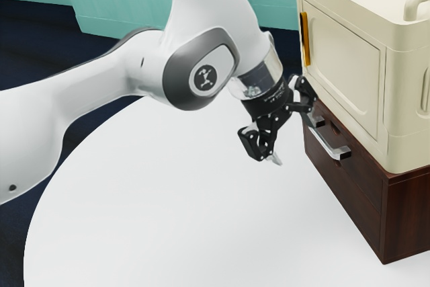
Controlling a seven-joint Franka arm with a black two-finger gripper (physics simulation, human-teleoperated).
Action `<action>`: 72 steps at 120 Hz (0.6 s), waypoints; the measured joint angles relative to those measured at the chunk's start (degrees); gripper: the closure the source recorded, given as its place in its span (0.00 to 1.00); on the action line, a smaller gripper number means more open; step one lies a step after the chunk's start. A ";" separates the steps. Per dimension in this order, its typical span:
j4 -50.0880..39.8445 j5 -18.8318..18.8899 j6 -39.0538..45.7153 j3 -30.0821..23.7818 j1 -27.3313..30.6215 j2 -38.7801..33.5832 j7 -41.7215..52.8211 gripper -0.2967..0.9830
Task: Pull the drawer handle with one arm to open the drawer
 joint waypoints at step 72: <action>-0.76 -0.12 2.52 -0.23 -0.79 0.83 8.22 0.23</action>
